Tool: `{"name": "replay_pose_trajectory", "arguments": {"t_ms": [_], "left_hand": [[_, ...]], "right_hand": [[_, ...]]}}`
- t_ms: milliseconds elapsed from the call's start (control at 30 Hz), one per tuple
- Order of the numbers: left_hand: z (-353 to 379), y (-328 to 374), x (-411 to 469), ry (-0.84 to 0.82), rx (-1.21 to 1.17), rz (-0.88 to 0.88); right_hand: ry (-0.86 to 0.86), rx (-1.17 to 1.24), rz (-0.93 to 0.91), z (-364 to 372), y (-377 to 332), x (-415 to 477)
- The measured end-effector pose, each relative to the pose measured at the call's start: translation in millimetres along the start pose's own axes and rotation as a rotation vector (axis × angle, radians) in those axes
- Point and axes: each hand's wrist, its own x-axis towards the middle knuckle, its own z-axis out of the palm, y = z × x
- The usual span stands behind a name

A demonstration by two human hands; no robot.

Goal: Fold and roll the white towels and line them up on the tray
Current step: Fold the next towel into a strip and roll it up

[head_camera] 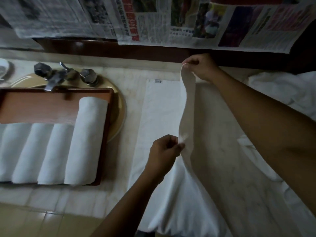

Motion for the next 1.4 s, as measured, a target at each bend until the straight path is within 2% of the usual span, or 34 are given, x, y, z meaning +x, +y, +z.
{"name": "replay_pose_trajectory", "arguments": {"t_ms": [100,267,367,467,533,667,700,800,867,1000,1167,1300,1400], "left_hand": [[-33.2,-7.2,3.6,-0.021,-0.168,-0.09],[-72.4,-24.5,16.1,-0.005,-0.256,-0.176],[-83.3,-39.6,24.6,0.042,-0.242,-0.234],[-88.6,-52.3,28.9,0.106,-0.192,-0.28],[-90.7,-50.0,27.9,0.081,-0.249,-0.305],[-101.5,-31.0,19.0,-0.086,-0.432,-0.269],[-105.7,-31.6,18.6,-0.082,-0.409,-0.257],[-117.4,-50.5,22.7,0.103,-0.175,-0.253],[-119.7,-58.4,23.3,0.174,-0.126,-0.277],[-117.0,-58.9,25.3,0.209,-0.063,-0.279],[-114.3,-52.2,23.1,0.259,0.2,-0.236],[-111.8,-45.5,19.4,0.289,0.178,-0.236],[-110.0,-45.3,19.7,0.286,0.184,-0.238]], "right_hand": [[-0.026,-0.121,-0.003,39.4,-14.8,23.3],[-0.116,-0.211,-0.044,98.9,-31.0,45.9],[-0.12,-0.21,-0.046,131.6,-30.2,50.6],[-0.046,-0.174,0.013,154.9,-17.6,49.9],[-0.003,-0.137,0.019,160.8,-11.7,47.2],[-0.001,-0.143,-0.011,164.4,-6.4,43.8],[-0.001,-0.148,-0.02,164.5,-4.9,43.8],[0.011,-0.146,-0.043,164.7,-0.7,43.5],[0.024,-0.146,-0.067,165.7,0.8,42.6],[0.045,-0.158,-0.082,167.6,3.8,42.3],[0.064,-0.17,-0.098,169.3,3.3,39.7],[0.134,-0.197,-0.179,174.1,8.4,33.6],[0.165,-0.308,-0.229,176.7,7.6,31.2]]}}
